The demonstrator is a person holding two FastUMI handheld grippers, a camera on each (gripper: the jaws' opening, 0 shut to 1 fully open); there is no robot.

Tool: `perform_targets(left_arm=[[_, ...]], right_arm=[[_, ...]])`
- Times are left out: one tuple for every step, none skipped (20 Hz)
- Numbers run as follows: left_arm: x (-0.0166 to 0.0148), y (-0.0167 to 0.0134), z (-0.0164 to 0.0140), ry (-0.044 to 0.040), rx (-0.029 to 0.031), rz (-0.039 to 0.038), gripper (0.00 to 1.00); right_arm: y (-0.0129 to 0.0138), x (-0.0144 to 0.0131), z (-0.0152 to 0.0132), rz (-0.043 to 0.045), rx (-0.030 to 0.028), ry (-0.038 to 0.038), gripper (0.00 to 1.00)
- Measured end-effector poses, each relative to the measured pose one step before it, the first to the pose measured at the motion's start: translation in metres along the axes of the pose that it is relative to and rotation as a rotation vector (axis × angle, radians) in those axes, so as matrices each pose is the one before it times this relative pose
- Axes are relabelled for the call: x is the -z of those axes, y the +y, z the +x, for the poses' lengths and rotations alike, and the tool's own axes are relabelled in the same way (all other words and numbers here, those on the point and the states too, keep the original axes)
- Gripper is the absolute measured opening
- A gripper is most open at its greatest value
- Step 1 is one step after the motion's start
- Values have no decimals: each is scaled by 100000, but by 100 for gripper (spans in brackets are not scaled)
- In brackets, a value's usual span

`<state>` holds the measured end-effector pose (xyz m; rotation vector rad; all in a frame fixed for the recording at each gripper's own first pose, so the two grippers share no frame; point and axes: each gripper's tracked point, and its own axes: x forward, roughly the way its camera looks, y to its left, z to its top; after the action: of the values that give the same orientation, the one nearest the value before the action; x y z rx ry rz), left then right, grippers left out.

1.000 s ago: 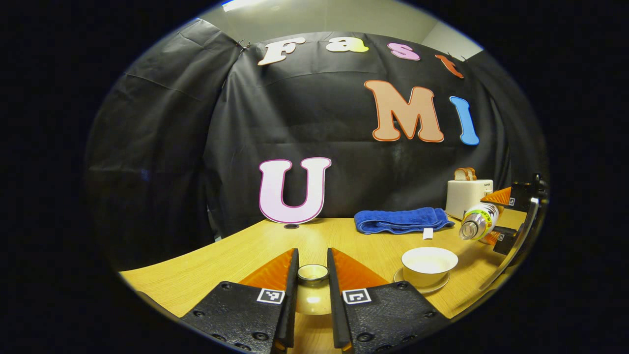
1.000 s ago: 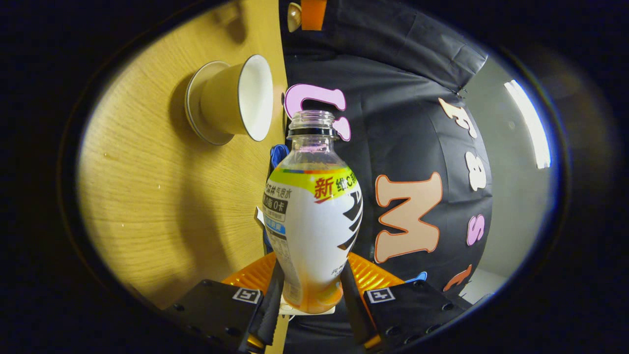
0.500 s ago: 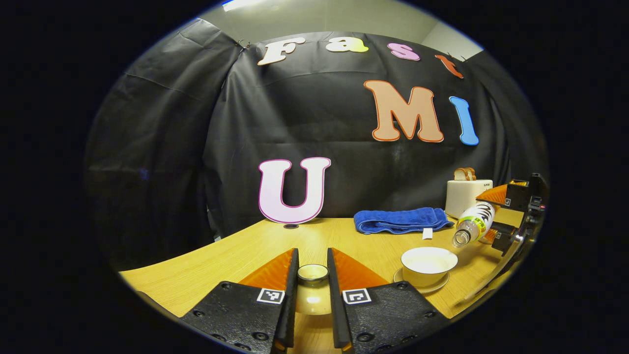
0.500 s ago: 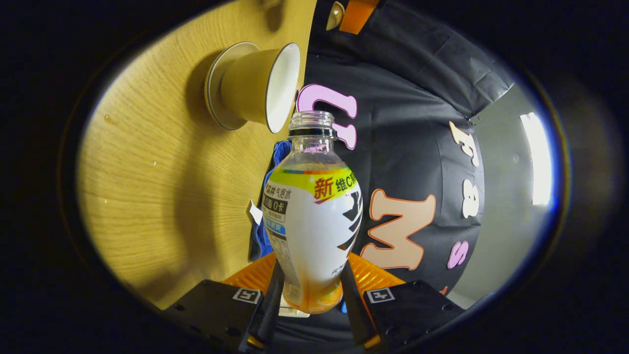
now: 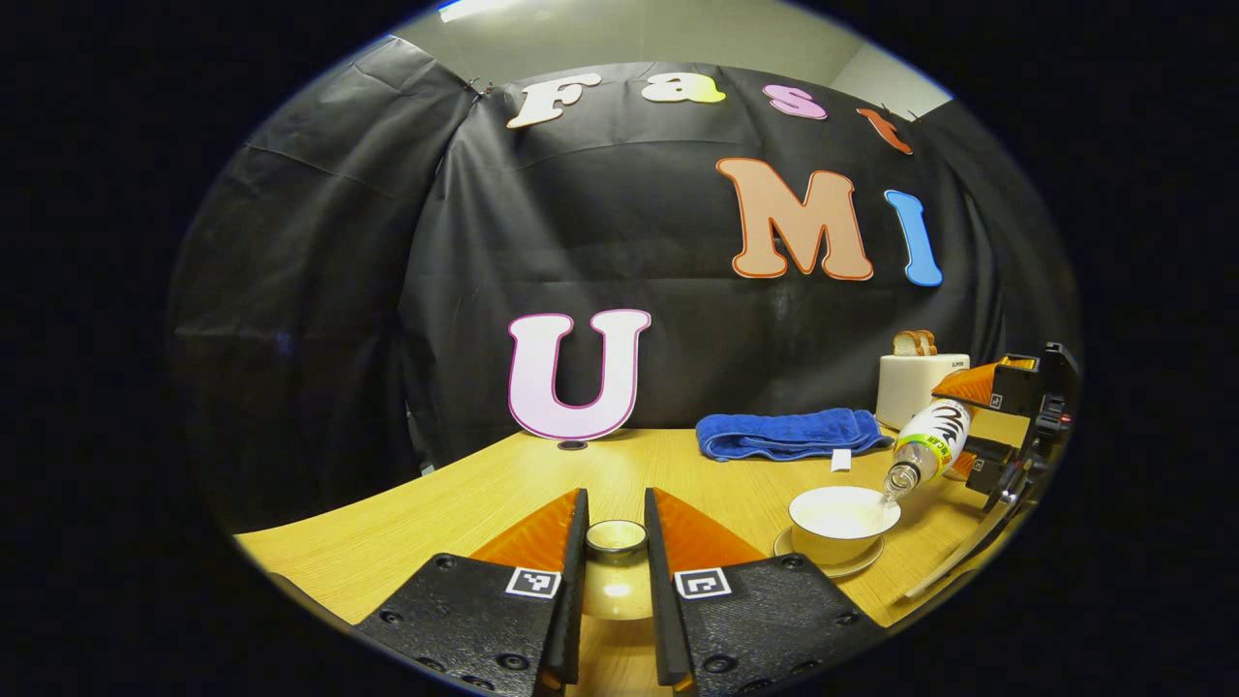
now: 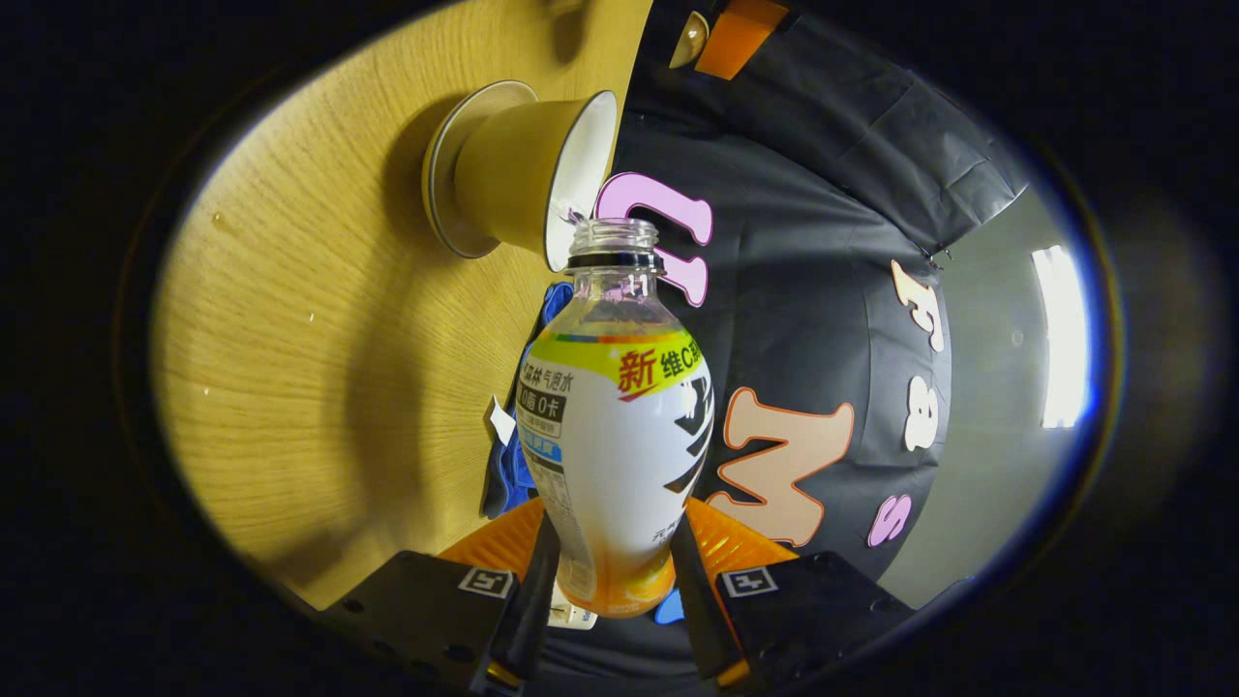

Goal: Open the teacup lid with one hand, grasp the water bottle and pour water into the teacup with the other hand; after pouring, place the water bottle on the coaster and then close the teacup lid.

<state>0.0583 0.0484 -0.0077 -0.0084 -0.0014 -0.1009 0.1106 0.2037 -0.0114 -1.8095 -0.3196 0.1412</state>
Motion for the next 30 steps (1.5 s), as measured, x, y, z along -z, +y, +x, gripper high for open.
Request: perform_targets(left_arm=[[14,16,16,-1,5,-16,28],[-30,3,12,4,10,-8,28],[77,26,-11,12,8,-2,28],[-55,-21,-26,-17,9,-9,28],[-2,4,36,14,-2,3,29],[-31,-20,40,-13,0,-10,29],[59,25,-79,20,-8,13,28],[-42,-3,18,-9,-8,-9,28],[65,-11,13,1,12,-1,28],[-10,25,0,16,-1,5,28],[-45,13,-25,-31,4,-16,28],[-21,-22,38,24,-5,16,29],[70,12,-28,-5,17,-8,29],[-13,8,21,-1,5,-11,28],[-1,7,-1,12,-7,-1,28],[-18,-11,8,-8,7,-15,28],[4,4,-20,7,6,2,28],[-14,5,-12,-7,1,-2,28],[39,-1,7,2,-10,-4,28],[-28,-8,4,-7,-5,-7,28],[3,-11,5,15,5,15,28],[9,9,11,-11,-9,-14,28],[34,17,-29,105,-5,-147,28],[-17,-26,-21,68,2,-16,28],[17,-15,21,-41,-3,-25,28],[-26,16,20,18,-9,6,28],[59,-14,5,-14,-3,3,28],[-86,-9,0,-12,6,2,28],[72,20,-7,11,11,11,28],[-20,-4,-23,-21,14,-17,28]], right_arm=[[8,-77,-54,-54,-104,29,64],[-32,44,15,-208,-45,12,64],[2,18,-3,-276,95,-55,63],[-10,2,5,-332,49,-65,64],[-10,-18,-3,-425,90,-4,64],[44,16,46,-467,-496,-319,64],[-134,-34,-50,-609,260,-139,63],[-23,-33,-3,-861,399,-260,62],[-100,-127,-82,-859,614,-377,62],[-83,-159,-15,-849,448,-392,63],[-9,-27,-56,-670,320,-255,63],[-61,-45,24,-978,505,-348,63],[-156,-21,-6,-1772,994,-245,62],[-143,-32,69,-1543,1038,-220,62],[-85,-109,-42,-1638,838,-222,62],[-189,-14,52,-1761,1273,-395,62],[-137,-36,-19,-1527,1011,-263,62],[-64,-49,43,-939,780,-326,62],[-163,-8,65,-865,709,-287,62],[-150,39,113,-1039,1065,-254,62],[-169,-185,-113,-1240,1093,-422,62],[-26,-167,-42,-1127,845,-582,62],[-38,-25,-16,-650,404,-396,62],[-120,81,156,-483,544,-338,62],[-27,62,23,-160,356,98,62],[-155,-46,-7,-728,687,-245,62],[-124,-93,-28,-1015,827,-318,62],[-10,-6,-82,-695,579,-251,61],[-29,-70,-36,-211,375,-198,61],[2,83,30,-48,419,-119,61]])
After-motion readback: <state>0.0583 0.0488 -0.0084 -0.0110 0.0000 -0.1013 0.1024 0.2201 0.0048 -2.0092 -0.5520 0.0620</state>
